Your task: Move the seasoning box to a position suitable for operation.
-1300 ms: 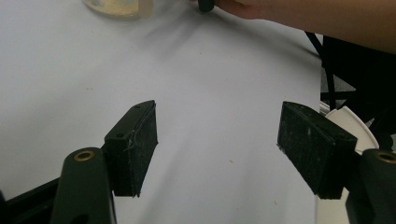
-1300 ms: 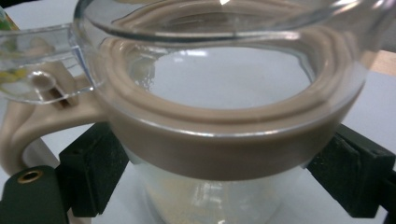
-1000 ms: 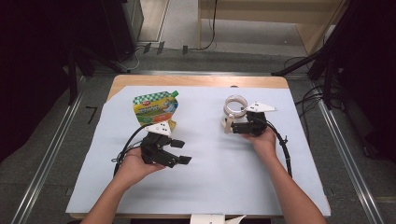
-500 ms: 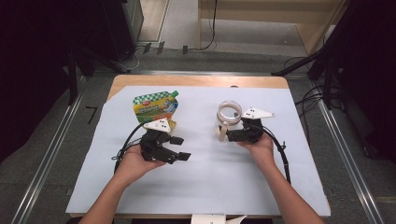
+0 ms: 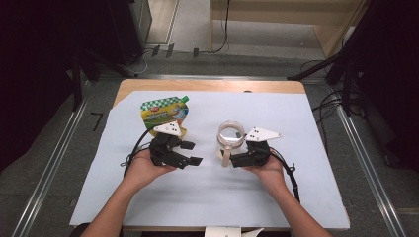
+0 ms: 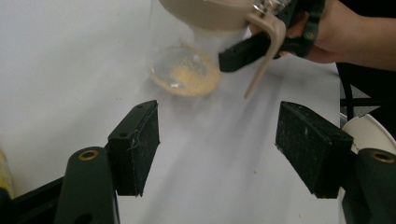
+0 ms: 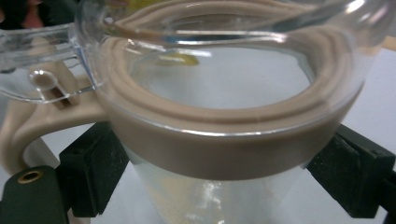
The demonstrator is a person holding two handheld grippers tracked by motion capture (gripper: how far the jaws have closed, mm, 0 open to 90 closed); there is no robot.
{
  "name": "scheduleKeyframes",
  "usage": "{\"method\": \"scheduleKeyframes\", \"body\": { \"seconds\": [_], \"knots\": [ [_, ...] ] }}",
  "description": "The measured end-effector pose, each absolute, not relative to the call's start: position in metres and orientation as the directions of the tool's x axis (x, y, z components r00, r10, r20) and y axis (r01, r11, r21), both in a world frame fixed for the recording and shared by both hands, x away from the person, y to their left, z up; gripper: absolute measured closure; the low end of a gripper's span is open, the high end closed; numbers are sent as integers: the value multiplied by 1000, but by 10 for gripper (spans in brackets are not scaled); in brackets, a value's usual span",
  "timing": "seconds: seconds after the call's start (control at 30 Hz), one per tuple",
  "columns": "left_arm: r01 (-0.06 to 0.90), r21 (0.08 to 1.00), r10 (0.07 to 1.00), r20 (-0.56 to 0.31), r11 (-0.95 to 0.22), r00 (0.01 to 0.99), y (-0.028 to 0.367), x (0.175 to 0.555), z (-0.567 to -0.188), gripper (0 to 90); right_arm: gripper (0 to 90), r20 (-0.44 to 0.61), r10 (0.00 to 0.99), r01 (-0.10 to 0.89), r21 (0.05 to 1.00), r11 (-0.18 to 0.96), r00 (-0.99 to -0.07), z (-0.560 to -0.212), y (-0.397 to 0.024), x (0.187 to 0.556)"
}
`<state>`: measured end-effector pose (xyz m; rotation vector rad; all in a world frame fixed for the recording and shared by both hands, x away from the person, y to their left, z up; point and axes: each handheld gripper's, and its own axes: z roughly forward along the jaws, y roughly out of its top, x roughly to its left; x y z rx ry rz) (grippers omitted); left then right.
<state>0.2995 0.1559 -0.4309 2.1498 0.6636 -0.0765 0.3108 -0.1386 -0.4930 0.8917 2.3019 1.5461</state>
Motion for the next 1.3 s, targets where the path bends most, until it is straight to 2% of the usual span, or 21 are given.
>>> {"method": "scheduleKeyframes", "body": {
  "seconds": [0.17,0.37,0.63,0.93,1.03,1.3],
  "knots": [
    [484,727,434,-278,-487,857,158,301,-432,312,117,113,563,334,892,306,-819,-496,-124,295],
    [478,735,425,-281,-482,861,157,300,-431,318,117,119,533,339,878,337,-838,-505,-119,290],
    [476,736,419,-284,-481,863,157,300,-432,318,115,75,513,298,881,368,-855,-513,-118,285],
    [468,735,413,-277,-491,867,157,300,-432,328,77,117,494,339,857,389,-861,-512,-124,289],
    [473,735,416,-281,-487,865,159,300,-432,327,76,92,503,351,822,449,-859,-509,-131,287],
    [470,735,414,-279,-489,867,158,300,-431,327,134,161,528,407,824,393,-834,-497,-151,277]
  ]
}}
